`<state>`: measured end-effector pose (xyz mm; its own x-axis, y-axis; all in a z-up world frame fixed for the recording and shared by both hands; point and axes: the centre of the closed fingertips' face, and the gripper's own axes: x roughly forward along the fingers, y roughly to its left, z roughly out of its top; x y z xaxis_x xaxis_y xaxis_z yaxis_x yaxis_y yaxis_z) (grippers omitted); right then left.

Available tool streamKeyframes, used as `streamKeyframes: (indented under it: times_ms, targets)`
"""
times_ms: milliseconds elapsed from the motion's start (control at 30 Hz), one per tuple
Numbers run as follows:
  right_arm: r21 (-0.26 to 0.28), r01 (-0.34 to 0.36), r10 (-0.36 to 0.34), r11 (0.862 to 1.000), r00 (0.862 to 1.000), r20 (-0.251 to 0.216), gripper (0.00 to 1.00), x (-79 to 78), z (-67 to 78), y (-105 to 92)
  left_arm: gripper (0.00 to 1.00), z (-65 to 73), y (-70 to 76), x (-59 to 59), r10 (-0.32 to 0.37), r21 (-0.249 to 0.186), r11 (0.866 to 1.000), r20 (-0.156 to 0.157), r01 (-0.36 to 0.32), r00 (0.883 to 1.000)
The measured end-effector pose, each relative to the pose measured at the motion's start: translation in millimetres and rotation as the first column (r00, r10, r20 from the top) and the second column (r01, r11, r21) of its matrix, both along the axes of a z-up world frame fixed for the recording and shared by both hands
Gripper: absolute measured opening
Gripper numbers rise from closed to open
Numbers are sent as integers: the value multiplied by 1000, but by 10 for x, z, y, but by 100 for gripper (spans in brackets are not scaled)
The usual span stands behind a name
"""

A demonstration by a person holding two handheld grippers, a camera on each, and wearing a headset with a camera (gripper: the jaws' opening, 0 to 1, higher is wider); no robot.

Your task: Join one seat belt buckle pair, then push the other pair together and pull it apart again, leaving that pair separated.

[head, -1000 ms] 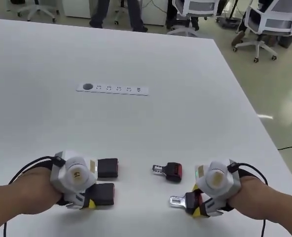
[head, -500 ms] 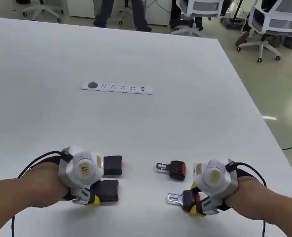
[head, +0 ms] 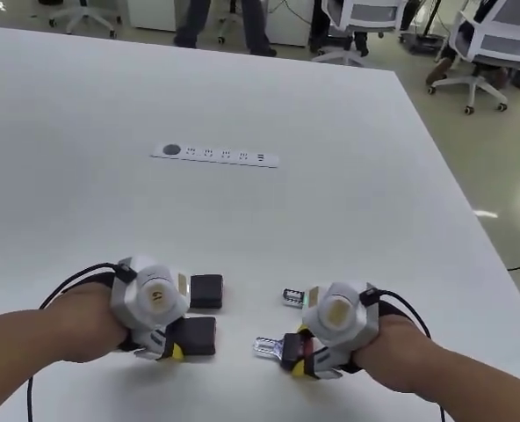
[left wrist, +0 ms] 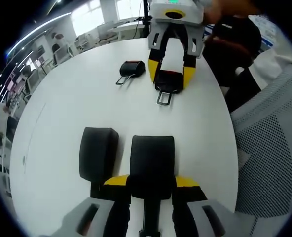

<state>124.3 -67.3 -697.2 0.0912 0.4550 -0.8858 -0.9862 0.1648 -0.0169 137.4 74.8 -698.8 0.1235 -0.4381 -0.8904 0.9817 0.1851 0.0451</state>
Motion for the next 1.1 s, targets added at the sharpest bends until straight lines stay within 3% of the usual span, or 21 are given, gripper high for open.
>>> streamKeyframes:
  times_ms: [200, 467, 600, 700, 767, 1100]
  targets:
    - [51, 7, -7, 999, 1000, 15, 33, 64, -2, 262, 32, 5, -6, -4, -8, 1, 1000, -3, 8, 1000]
    - [70, -7, 5, 998, 1000, 24, 33, 77, -1, 517, 32, 13, -10, -16, -13, 10, 1000, -11, 13, 1000]
    - [60, -5, 3, 998, 1000, 26, 33, 76, 0, 496, 32, 19, -17, -21, -15, 12, 1000, -16, 15, 1000]
    - [32, -79, 76, 996, 993, 86, 32, 78, 22, 544, 32, 14, -18, -23, -22, 18, 1000, -17, 22, 1000]
    - [30, -83, 80, 996, 993, 83, 32, 21, 29, 574, 32, 14, -29, -27, -34, 26, 999, -17, 34, 999]
    - [83, -89, 86, 993, 995, 42, 32, 67, -16, 607, 32, 5, -44, -40, -78, 26, 997, -24, 78, 997]
